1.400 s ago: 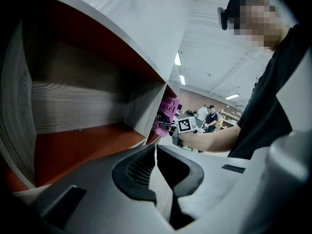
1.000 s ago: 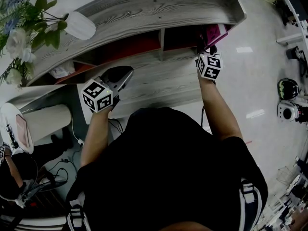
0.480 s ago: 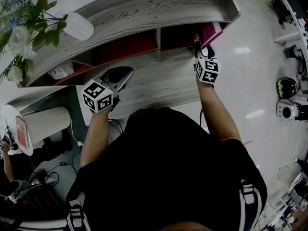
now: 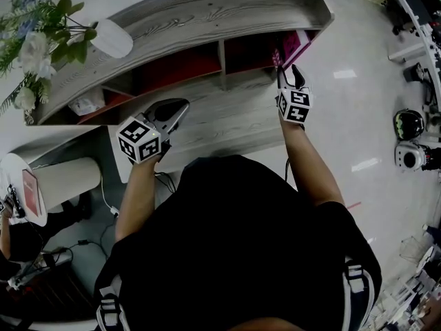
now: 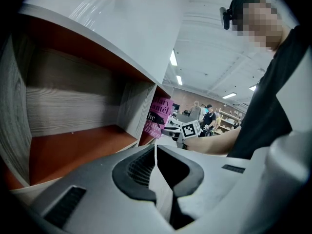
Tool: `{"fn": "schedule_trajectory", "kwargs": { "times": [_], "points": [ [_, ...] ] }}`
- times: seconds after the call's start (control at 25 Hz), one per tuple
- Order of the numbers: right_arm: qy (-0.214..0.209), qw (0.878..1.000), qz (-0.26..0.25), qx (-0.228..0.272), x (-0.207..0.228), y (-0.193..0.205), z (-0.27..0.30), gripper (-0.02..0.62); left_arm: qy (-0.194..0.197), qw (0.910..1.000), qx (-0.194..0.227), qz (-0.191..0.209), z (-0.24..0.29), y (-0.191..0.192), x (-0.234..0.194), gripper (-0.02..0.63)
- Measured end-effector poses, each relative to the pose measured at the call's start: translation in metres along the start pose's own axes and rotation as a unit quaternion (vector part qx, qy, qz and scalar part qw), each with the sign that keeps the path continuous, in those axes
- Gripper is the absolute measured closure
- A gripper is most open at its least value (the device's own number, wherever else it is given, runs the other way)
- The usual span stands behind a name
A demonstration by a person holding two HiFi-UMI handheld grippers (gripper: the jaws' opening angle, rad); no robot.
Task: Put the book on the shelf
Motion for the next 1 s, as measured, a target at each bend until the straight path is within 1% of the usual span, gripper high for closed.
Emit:
{"fn": "schedule_trajectory", "kwargs": {
  "times": [0.24,0.4,0.52,0.8,1.0],
  "points": [
    [0.001,1.000,-0.005,0.000,0.001,-0.004,-0.012,0.431,0.005,1.0000,0.002,0.002,0.000,-0.001,0.007,0.575],
    [0.001,1.000,-0.007,0.003,0.003,-0.006,-0.021,0.459,0.007,1.0000,0.004,0.003,-0.002,0.000,0.012,0.575],
    [-0.005,1.000,-0.011,0.002,0.001,-0.007,-0.027,0.471,0.008,0.9999,0.007,0.004,-0.003,0.000,0.017,0.575],
    [-0.018,1.000,-0.018,0.006,-0.005,-0.011,-0.040,0.523,0.011,0.9999,0.010,0.006,-0.007,0.001,0.027,0.575],
    [-0.027,0.999,-0.020,-0.002,-0.006,-0.010,-0.053,0.541,0.013,0.9999,0.009,0.006,-0.011,0.003,0.035,0.575]
  ]
}}
Point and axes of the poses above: the fingertips, and each gripper's own axes: z forward along the fingers, x to its right, y out of its underside, the point moved 9 cm from there along -z, backward along the fingers, and after that the axes turned 15 degrees about x, right-handed, at the moved point
